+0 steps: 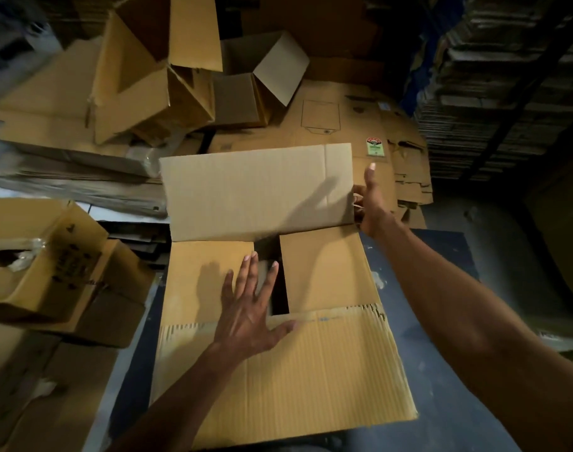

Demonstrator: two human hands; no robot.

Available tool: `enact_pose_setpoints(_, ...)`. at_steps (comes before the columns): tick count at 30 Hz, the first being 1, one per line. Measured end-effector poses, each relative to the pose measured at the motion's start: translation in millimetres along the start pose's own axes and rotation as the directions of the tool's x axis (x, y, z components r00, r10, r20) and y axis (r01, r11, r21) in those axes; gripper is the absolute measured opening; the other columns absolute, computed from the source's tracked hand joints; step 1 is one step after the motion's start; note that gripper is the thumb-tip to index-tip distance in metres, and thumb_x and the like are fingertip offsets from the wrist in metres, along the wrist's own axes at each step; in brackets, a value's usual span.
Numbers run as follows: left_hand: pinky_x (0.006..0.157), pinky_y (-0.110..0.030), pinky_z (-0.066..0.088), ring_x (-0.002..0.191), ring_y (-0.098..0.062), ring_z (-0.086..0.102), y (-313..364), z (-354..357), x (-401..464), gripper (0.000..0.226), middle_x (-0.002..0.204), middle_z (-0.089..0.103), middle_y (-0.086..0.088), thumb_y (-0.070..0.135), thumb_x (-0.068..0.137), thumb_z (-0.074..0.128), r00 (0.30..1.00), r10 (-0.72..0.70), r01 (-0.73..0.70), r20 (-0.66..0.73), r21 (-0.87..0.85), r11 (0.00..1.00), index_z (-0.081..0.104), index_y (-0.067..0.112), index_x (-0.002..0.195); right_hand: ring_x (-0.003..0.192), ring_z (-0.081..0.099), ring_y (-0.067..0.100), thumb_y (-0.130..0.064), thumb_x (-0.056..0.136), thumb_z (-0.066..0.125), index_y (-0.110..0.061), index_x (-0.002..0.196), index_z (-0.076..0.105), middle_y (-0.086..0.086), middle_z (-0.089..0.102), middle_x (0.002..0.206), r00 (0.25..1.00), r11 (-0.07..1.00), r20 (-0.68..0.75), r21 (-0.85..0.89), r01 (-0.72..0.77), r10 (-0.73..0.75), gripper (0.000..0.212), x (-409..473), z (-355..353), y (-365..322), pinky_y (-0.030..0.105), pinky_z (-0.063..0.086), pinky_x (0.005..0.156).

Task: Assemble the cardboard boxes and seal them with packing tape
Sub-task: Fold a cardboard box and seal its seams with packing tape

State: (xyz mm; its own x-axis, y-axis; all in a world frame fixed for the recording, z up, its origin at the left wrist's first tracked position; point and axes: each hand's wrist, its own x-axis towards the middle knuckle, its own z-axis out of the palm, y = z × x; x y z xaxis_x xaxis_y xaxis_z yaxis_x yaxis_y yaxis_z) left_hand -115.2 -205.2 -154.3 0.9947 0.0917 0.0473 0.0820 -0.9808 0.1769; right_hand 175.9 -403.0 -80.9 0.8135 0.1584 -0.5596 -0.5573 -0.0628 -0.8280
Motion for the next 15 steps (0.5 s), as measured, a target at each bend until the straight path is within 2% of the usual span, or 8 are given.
enact_pose_setpoints(3, 0.122, -0.062, 0.004, 0.158, -0.041, -0.01, 2, 1, -4, 0.125, 0.17, -0.013, -0.025, 0.096, 0.076, 0.044, 0.99, -0.001, 0.004, -0.139, 0.019, 1.0, -0.005, 0.023, 0.166, 0.1, 0.062, 0.025, -0.096, 0.081, 0.023, -0.011, 0.103, 0.067, 0.007, 0.069, 0.092, 0.995, 0.995, 0.015, 0.031, 0.094, -0.095, 0.098, -30, -11, 4, 0.057, 0.038, 0.111)
enact_pose_setpoints(5, 0.121, -0.065, 0.003, 0.156, -0.047, -0.011, 0, 5, -8, 0.127, 0.167, -0.014, -0.032, 0.095, 0.076, 0.045, 0.975, 0.033, -0.019, -0.219, 0.064, 0.998, -0.007, 0.022, 0.166, 0.108, 0.061, 0.025, -0.093, 0.084, 0.027, -0.005, 0.119, 0.068, 0.014, 0.071, 0.108, 0.995, 0.995, 0.01, -0.022, 0.1, -0.1, 0.103, -41, -26, 17, 0.058, 0.031, 0.113)
enact_pose_setpoints(7, 0.119, -0.069, -0.001, 0.154, -0.05, -0.016, -2, 9, -9, 0.128, 0.163, -0.023, -0.035, 0.095, 0.075, 0.045, 0.956, 0.075, -0.049, -0.284, 0.099, 0.994, -0.016, 0.025, 0.164, 0.121, 0.054, 0.029, -0.091, 0.081, 0.039, -0.01, 0.135, 0.064, 0.015, 0.065, 0.127, 0.996, 0.996, 0.06, -0.055, 0.07, -0.067, 0.1, -56, -39, 28, 0.057, 0.024, 0.117)
enact_pose_setpoints(9, 0.117, -0.07, -0.006, 0.153, -0.046, -0.024, -2, 12, -8, 0.132, 0.16, -0.034, -0.03, 0.092, 0.074, 0.053, 0.929, 0.124, -0.086, -0.348, 0.124, 0.989, -0.024, 0.029, 0.16, 0.137, 0.042, 0.035, -0.084, 0.078, 0.055, -0.021, 0.129, 0.071, 0.018, 0.055, 0.143, 0.99, 0.991, 0.139, -0.123, 0.051, -0.034, 0.082, -71, -47, 38, 0.053, 0.026, 0.117)
enact_pose_setpoints(11, 0.117, -0.067, -0.012, 0.153, -0.042, -0.027, 3, 10, -10, 0.135, 0.16, -0.037, -0.026, 0.086, 0.072, 0.062, 0.911, 0.142, -0.098, -0.388, 0.129, 0.987, -0.024, 0.03, 0.16, 0.13, 0.052, 0.033, -0.065, 0.078, 0.074, -0.031, 0.129, 0.07, 0.015, 0.058, 0.141, 0.981, 0.984, 0.192, -0.176, 0.036, -0.002, 0.061, -78, -56, 50, 0.052, 0.036, 0.112)
enact_pose_setpoints(12, 0.117, -0.066, -0.014, 0.154, -0.042, -0.026, 8, 6, -12, 0.135, 0.162, -0.035, -0.026, 0.083, 0.072, 0.064, 0.91, 0.131, -0.088, -0.393, 0.127, 0.988, -0.022, 0.029, 0.161, 0.122, 0.059, 0.03, -0.051, 0.077, 0.082, -0.034, 0.139, 0.061, 0.014, 0.062, 0.136, 0.982, 0.986, 0.189, -0.164, 0.023, 0.009, 0.068, -79, -61, 58, 0.054, 0.041, 0.111)
enact_pose_setpoints(13, 0.118, -0.066, -0.017, 0.155, -0.042, -0.023, 14, 0, -15, 0.133, 0.164, -0.03, -0.027, 0.081, 0.074, 0.063, 0.915, 0.113, -0.067, -0.387, 0.131, 0.989, -0.02, 0.026, 0.162, 0.115, 0.063, 0.028, -0.039, 0.072, 0.088, -0.035, 0.149, 0.048, 0.013, 0.064, 0.134, 0.985, 0.988, 0.173, -0.157, 0.0, 0.027, 0.087, -82, -66, 64, 0.056, 0.043, 0.111)
enact_pose_setpoints(15, 0.117, -0.068, -0.019, 0.158, -0.038, -0.013, 28, -14, -16, 0.119, 0.169, -0.015, -0.024, 0.076, 0.081, 0.056, 0.939, 0.06, -0.006, -0.339, 0.158, 0.987, -0.01, 0.023, 0.165, 0.119, 0.061, 0.029, -0.035, 0.065, 0.093, -0.036, 0.156, 0.035, 0.011, 0.06, 0.138, 0.988, 0.979, 0.138, -0.2, -0.039, 0.068, 0.108, -93, -72, 74, 0.059, 0.043, 0.11)
